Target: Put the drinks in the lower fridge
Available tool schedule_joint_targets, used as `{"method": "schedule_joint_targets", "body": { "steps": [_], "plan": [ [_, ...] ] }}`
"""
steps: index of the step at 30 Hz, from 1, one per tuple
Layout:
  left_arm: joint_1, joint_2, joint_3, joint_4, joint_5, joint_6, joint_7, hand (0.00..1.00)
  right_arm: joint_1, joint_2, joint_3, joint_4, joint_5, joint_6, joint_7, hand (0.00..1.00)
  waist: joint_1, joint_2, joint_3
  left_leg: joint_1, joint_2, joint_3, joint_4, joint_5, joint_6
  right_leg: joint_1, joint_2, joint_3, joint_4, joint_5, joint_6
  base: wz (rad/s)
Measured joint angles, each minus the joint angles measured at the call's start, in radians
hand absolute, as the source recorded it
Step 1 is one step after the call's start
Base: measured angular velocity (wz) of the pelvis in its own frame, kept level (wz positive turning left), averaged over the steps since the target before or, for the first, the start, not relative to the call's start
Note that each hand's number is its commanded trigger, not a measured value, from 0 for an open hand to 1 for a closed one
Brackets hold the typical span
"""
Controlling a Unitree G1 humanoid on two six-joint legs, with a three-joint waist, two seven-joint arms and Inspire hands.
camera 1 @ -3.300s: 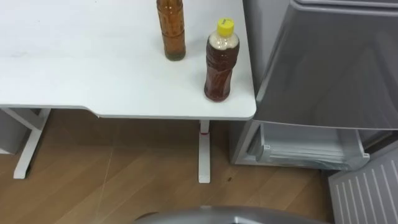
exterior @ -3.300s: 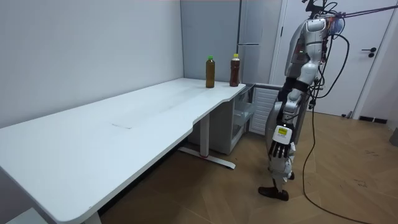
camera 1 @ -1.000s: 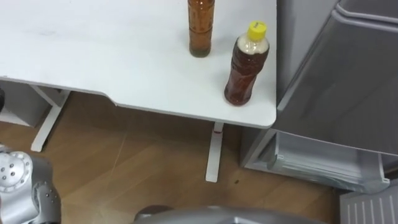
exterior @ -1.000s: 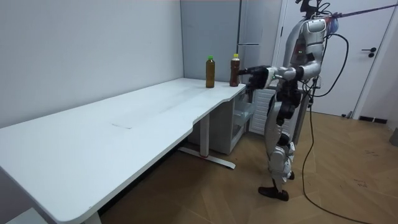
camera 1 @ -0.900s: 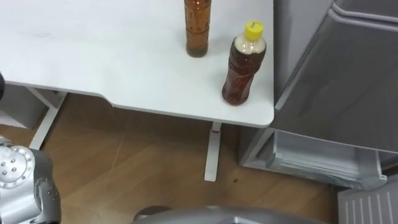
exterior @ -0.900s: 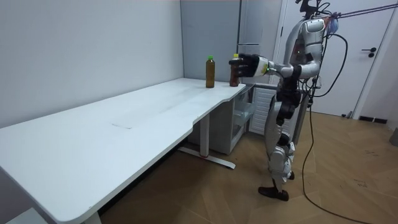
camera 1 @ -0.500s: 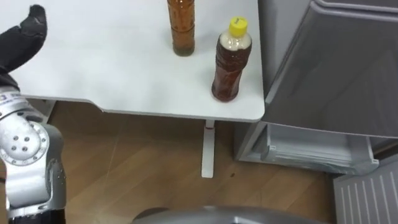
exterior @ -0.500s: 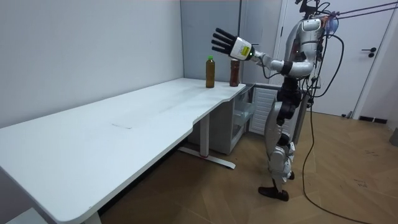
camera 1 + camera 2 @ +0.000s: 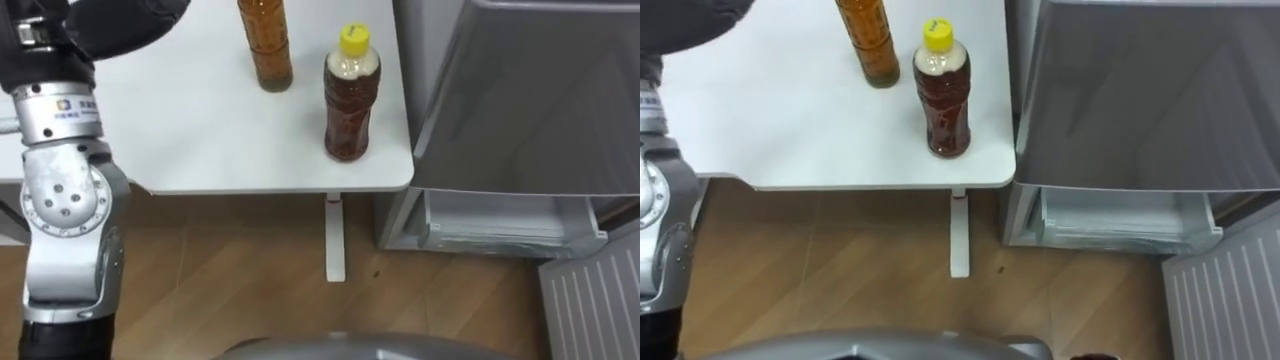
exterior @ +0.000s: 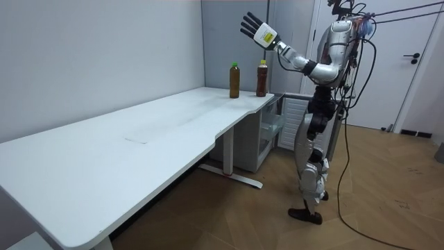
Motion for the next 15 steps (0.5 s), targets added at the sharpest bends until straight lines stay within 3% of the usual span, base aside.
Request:
{"method": "schedule_joint_targets", "body": {
  "steps": [10,15],
  "plan": [
    [-0.012,0.003,-0.081,0.0,0.047,0.011,-0.127,0.0,-0.006,0.001,0.01,0.043,-0.007,0.002,0.001,0.0,-0.034,-0.003,0.0011,0.004,0.003,0.014,-0.002,0.001,0.002,0.0,0.003,0.022,-0.001,0.0,0.0,-0.05],
    [-0.012,0.001,-0.083,0.001,0.065,0.028,-0.208,0.0,-0.002,0.004,0.013,0.045,-0.01,0.002,-0.001,0.0,-0.039,-0.021,-0.005,0.002,0.004,0.018,0.0,0.003,0.002,-0.005,0.003,0.027,-0.001,0.0,0.0,-0.02]
  ]
}}
